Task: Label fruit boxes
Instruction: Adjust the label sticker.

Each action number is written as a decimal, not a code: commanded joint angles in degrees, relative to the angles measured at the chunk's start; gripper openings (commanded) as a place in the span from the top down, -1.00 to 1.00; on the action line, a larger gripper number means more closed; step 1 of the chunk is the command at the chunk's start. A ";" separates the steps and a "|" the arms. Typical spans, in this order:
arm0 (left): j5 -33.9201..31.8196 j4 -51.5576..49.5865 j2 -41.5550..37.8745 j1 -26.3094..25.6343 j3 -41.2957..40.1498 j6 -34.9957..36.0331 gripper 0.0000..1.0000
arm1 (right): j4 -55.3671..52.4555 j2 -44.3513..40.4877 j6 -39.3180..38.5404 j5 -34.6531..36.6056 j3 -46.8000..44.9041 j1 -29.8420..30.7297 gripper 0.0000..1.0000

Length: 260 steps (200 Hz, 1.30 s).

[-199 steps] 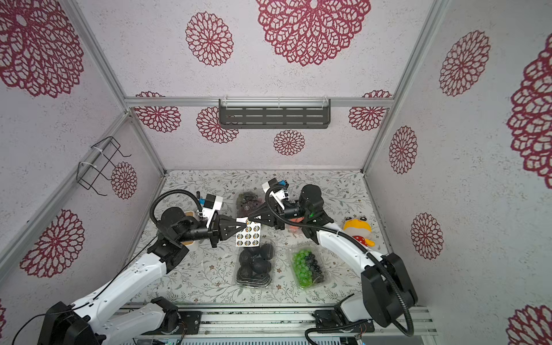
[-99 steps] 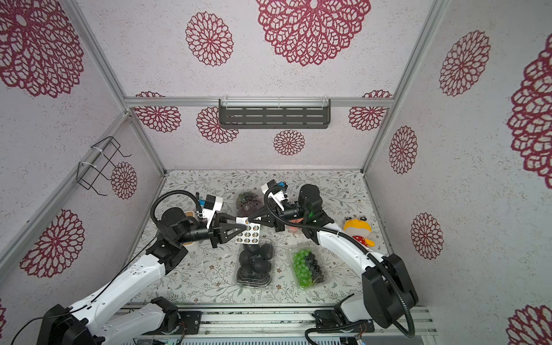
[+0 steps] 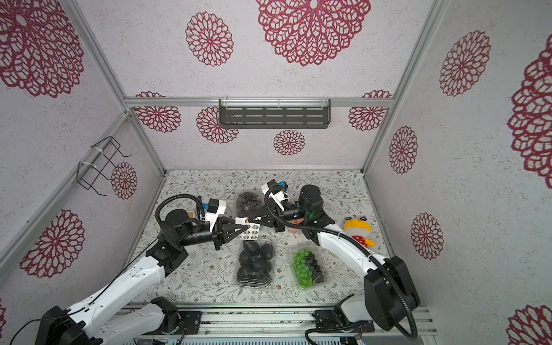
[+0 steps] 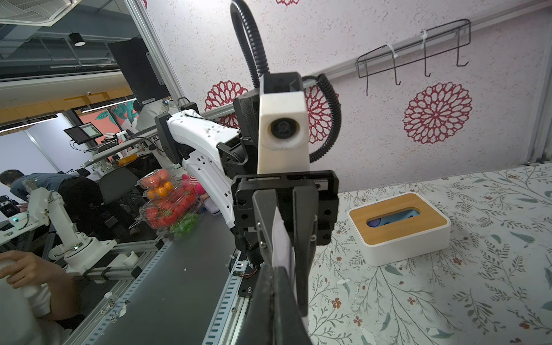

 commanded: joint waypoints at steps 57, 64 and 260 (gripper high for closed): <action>1.91 3.99 -0.36 -0.54 -0.72 1.70 1.00 | 2.13 0.65 0.34 -1.99 2.30 0.62 1.00; 1.71 4.20 -0.44 -0.54 -0.82 1.70 1.00 | 2.25 0.76 0.47 -2.26 2.39 0.64 1.00; 2.58 2.06 -1.13 -0.59 -0.09 2.50 1.00 | -4.67 1.35 -4.49 -1.22 2.87 0.89 1.00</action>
